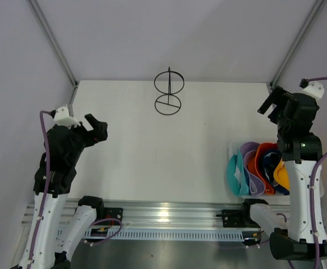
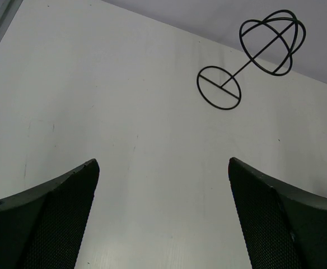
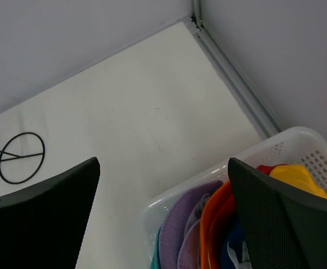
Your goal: Stack the hats
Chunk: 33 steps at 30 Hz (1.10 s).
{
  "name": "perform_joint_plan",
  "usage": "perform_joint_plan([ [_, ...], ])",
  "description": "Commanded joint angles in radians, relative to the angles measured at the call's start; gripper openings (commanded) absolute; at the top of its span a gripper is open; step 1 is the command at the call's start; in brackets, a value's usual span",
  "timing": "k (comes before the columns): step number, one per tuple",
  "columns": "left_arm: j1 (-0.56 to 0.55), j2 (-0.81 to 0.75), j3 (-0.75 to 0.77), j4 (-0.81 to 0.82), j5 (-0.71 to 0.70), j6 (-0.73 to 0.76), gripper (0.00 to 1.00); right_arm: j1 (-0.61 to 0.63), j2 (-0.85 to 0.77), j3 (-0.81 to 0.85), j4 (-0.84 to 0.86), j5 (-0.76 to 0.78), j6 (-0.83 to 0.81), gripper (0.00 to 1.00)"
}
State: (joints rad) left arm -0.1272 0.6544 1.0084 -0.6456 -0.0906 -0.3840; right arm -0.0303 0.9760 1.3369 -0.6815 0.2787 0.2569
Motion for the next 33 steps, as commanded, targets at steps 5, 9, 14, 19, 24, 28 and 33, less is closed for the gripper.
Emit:
perform_joint_plan([
  [5,0.009,-0.044,-0.094,0.035,0.115,0.028,0.99,-0.005,-0.014,0.085,-0.275,0.261,0.157,0.99],
  [9,0.009,-0.075,-0.11,0.041,0.115,0.069,0.99,-0.008,-0.026,0.027,-0.371,0.303,0.218,1.0],
  [14,0.0,-0.147,-0.134,0.058,0.095,0.071,0.99,-0.01,-0.036,-0.028,-0.44,0.397,0.284,1.0],
  [19,-0.043,-0.118,-0.143,0.047,0.095,0.08,0.99,-0.013,-0.121,-0.2,-0.359,0.369,0.318,0.98],
  [24,-0.045,-0.136,-0.156,0.054,0.088,0.083,0.99,-0.02,-0.119,-0.262,-0.308,0.407,0.28,0.96],
  [28,-0.045,-0.139,-0.16,0.05,0.077,0.082,0.99,-0.032,-0.088,-0.254,-0.245,0.456,0.203,0.95],
  [33,-0.045,-0.121,-0.163,0.055,0.078,0.082,0.99,-0.127,-0.039,-0.225,-0.153,0.462,0.13,0.94],
])
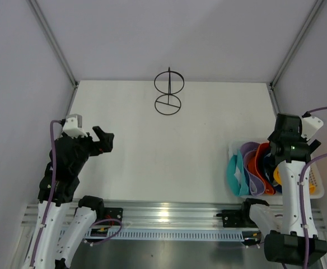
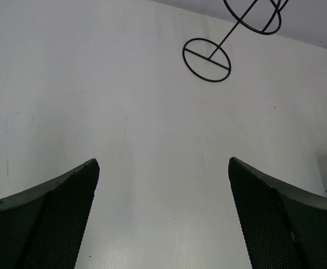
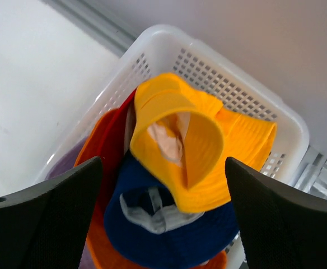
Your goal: Stack the hats
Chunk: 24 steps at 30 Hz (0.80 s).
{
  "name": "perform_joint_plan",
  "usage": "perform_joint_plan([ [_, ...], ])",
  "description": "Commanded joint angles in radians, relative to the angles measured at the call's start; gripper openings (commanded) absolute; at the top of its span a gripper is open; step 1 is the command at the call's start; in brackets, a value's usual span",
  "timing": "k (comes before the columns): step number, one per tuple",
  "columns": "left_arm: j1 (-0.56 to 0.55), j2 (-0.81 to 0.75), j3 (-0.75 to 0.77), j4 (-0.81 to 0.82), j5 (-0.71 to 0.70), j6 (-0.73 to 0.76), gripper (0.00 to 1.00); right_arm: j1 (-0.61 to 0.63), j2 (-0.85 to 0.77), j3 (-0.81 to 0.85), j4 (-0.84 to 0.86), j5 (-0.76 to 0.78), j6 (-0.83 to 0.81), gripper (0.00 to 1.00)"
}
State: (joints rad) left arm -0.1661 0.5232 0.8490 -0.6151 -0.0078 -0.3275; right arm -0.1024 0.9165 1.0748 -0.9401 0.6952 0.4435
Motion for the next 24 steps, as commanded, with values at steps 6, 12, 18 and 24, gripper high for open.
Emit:
perform_joint_plan([
  [6,-0.006,0.078,-0.001,0.048,0.031,0.019,1.0,-0.21,0.104,0.039,0.217,-0.172,-0.089,0.86],
  [12,-0.006,0.132,0.025,0.057,0.038,0.019,0.99,-0.217,0.159,-0.002,0.288,-0.266,-0.091,0.8],
  [18,-0.006,0.143,0.022,0.061,0.04,0.013,0.99,-0.214,0.22,-0.01,0.31,-0.273,-0.129,0.73],
  [24,-0.006,0.129,0.009,0.061,0.043,0.002,0.99,-0.212,0.246,-0.007,0.268,-0.243,-0.176,0.69],
])
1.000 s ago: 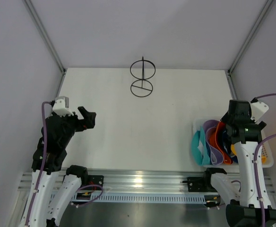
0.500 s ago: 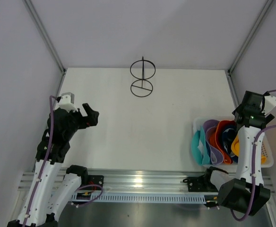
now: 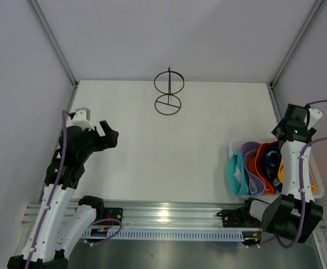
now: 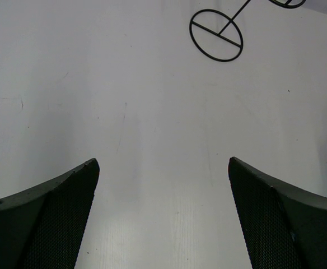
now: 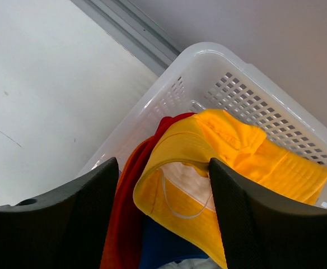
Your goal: Stack the hats
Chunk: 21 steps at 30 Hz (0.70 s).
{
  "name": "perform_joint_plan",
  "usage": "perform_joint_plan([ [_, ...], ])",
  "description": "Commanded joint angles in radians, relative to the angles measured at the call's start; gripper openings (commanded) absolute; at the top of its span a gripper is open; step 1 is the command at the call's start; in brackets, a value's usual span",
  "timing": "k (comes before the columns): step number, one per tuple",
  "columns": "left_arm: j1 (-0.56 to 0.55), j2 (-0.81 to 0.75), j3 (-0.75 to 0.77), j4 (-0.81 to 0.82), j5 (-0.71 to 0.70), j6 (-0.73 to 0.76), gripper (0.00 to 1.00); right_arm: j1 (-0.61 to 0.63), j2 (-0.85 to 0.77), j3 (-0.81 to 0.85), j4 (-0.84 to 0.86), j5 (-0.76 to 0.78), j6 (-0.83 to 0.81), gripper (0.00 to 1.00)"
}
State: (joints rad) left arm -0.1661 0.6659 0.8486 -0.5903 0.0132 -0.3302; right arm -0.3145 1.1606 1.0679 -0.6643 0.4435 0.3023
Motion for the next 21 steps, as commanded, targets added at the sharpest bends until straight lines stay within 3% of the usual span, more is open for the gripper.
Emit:
perform_joint_plan([
  [1,-0.006,-0.017,0.006,0.04,0.022,0.003,0.99,0.0,0.005,-0.002,-0.014,0.009,-0.041,0.68],
  [5,-0.006,-0.025,0.009,0.032,0.027,0.011,0.99,0.009,0.014,0.006,-0.072,0.023,-0.055,0.71],
  [14,-0.006,-0.048,-0.009,0.035,0.001,0.025,1.0,0.006,0.05,-0.005,-0.084,0.026,-0.04,0.6],
  [17,-0.006,-0.051,-0.01,0.037,-0.005,0.029,1.0,0.006,0.066,0.047,-0.122,0.017,-0.031,0.31],
  [18,-0.006,-0.052,-0.013,0.038,-0.009,0.03,1.0,0.008,0.065,0.07,-0.133,0.017,-0.029,0.13],
  [19,-0.006,-0.052,-0.011,0.041,-0.009,0.03,0.99,0.014,0.065,0.093,-0.142,0.018,-0.028,0.03],
  [21,-0.006,-0.052,-0.005,0.046,-0.009,0.031,0.99,0.023,0.06,0.188,-0.181,0.014,-0.032,0.0],
])
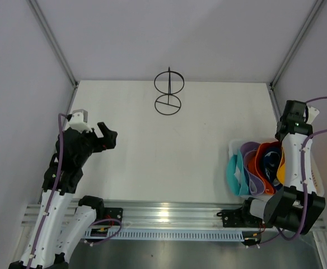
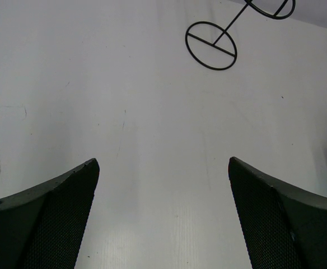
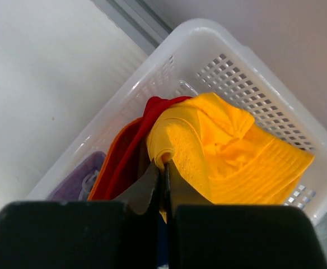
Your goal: Stack the hats
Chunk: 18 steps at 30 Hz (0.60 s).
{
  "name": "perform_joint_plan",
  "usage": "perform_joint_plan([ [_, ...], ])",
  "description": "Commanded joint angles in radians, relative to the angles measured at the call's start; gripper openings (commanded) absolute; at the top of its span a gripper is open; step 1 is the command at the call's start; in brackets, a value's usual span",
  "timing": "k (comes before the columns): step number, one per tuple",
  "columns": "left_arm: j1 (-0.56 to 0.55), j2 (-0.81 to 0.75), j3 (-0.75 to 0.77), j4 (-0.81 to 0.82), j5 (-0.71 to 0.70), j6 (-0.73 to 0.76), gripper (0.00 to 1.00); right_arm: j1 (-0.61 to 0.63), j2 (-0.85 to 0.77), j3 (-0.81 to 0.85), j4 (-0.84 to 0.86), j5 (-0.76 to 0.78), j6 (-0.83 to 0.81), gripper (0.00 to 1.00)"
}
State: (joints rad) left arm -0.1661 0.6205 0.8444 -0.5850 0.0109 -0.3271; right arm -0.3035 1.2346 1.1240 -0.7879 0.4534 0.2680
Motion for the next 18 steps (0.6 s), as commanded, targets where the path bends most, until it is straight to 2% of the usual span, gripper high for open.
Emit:
perform_joint_plan([
  [1,-0.006,-0.007,-0.002,0.047,-0.005,0.028,0.99,0.033,-0.018,0.17,-0.071,-0.001,-0.003,0.0],
  [6,-0.006,-0.015,0.005,0.054,0.058,0.023,1.0,0.156,-0.015,0.472,-0.18,-0.018,-0.019,0.0],
  [9,-0.006,-0.011,0.047,0.053,0.147,0.034,0.99,0.268,-0.011,0.589,-0.229,-0.045,-0.027,0.0],
  [13,-0.006,0.027,0.129,0.062,0.298,0.001,0.99,0.409,-0.027,0.724,-0.168,-0.129,-0.067,0.0],
  [14,-0.006,0.051,0.154,0.073,0.328,-0.016,0.99,0.424,-0.055,0.723,-0.127,-0.177,-0.084,0.0],
  [15,-0.006,0.064,0.165,0.109,0.36,-0.038,1.0,0.425,-0.07,0.712,-0.081,-0.335,-0.093,0.0],
  [16,-0.006,0.077,0.179,0.138,0.397,-0.064,0.99,0.426,-0.086,0.694,-0.024,-0.425,-0.102,0.0],
  [17,-0.007,0.1,0.18,0.183,0.482,-0.126,0.99,0.425,-0.107,0.645,0.09,-0.637,-0.099,0.0],
  [18,-0.009,0.11,0.18,0.302,0.524,-0.166,1.0,0.428,-0.113,0.616,0.149,-0.742,-0.09,0.0],
])
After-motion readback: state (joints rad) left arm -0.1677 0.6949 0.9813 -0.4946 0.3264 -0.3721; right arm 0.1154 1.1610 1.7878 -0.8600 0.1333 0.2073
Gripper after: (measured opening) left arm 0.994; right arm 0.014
